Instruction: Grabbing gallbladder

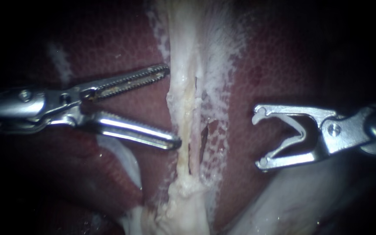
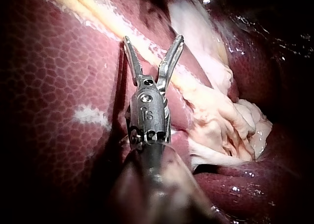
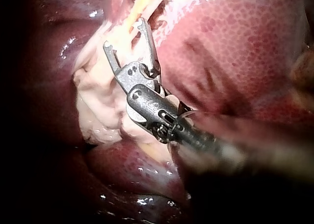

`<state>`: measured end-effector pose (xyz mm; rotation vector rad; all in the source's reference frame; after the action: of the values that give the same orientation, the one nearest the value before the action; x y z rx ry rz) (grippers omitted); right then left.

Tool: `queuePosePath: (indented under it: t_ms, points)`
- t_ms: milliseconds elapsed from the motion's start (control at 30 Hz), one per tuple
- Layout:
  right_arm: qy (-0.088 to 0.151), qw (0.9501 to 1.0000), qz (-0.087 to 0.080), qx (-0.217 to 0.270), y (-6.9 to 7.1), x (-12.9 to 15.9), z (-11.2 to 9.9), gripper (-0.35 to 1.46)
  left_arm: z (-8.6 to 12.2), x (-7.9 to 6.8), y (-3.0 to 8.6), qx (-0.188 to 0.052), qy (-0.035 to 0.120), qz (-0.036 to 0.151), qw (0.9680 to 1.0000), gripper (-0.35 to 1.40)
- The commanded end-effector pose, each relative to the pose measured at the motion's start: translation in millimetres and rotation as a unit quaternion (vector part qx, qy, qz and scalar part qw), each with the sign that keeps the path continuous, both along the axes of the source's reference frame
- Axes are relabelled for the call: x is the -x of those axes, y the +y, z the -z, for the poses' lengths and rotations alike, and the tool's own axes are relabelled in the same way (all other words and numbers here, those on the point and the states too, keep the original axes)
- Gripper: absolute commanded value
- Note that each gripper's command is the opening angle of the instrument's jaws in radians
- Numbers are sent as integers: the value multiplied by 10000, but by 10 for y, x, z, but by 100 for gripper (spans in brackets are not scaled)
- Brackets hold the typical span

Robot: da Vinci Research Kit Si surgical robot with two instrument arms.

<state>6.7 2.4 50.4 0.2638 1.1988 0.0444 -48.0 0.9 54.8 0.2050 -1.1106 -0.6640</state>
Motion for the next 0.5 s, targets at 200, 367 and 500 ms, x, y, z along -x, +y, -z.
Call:
queuePosePath:
  t_ms: [200,367,500]
  points:
    - [-1,10000,-1,-1,0,0,0,60,-11,-4,4,-165,97,120,9997,73]
    - [-1,10000,-1,-1,0,0,0,60,-13,-3,2,-355,133,233,9990,56]
    - [-1,10000,-1,-1,0,0,0,60,-15,-3,0,-516,183,315,9980,41]
